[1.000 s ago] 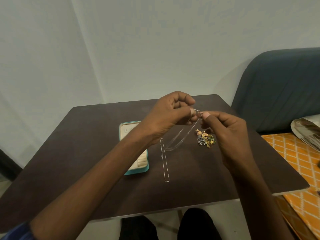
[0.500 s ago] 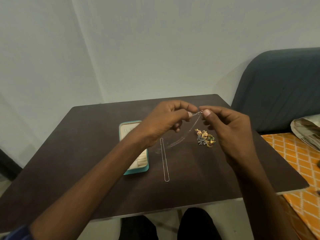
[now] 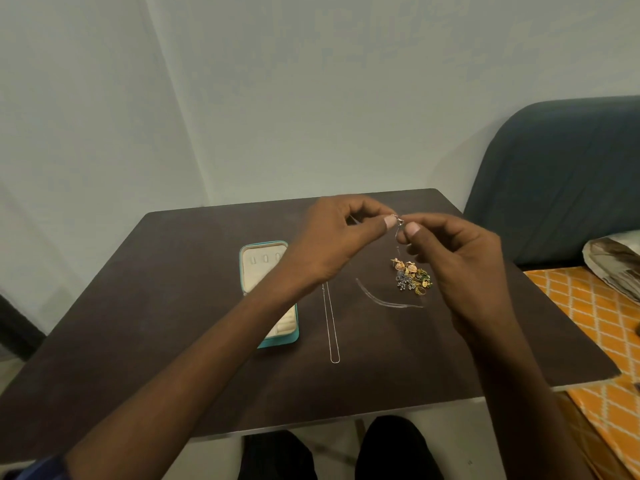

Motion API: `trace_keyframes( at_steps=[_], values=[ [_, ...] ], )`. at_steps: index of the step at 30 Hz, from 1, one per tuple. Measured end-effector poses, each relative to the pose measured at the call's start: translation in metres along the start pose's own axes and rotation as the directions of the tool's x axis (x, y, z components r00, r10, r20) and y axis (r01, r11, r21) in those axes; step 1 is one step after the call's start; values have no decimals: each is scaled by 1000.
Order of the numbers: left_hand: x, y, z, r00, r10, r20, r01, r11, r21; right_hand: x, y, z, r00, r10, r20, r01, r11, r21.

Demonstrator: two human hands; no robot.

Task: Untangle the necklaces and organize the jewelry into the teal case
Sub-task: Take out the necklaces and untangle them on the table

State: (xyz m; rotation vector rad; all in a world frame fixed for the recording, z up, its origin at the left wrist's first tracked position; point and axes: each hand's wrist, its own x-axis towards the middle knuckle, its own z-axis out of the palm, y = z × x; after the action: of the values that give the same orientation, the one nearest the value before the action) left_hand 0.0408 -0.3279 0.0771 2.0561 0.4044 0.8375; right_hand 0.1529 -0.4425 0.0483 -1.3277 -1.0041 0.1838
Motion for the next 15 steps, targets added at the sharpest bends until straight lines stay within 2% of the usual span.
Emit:
trace_keyframes(
  at_steps=[8,15],
  values=[
    [0,2,3,997,-71,16,73,989,-128,0,-1,0,1000,-20,5,20,1000,-11],
    [0,0,3,1000,-18,-17,16,997,-73,0,-1,-1,1000,-9,5,10,998,-60]
  ],
)
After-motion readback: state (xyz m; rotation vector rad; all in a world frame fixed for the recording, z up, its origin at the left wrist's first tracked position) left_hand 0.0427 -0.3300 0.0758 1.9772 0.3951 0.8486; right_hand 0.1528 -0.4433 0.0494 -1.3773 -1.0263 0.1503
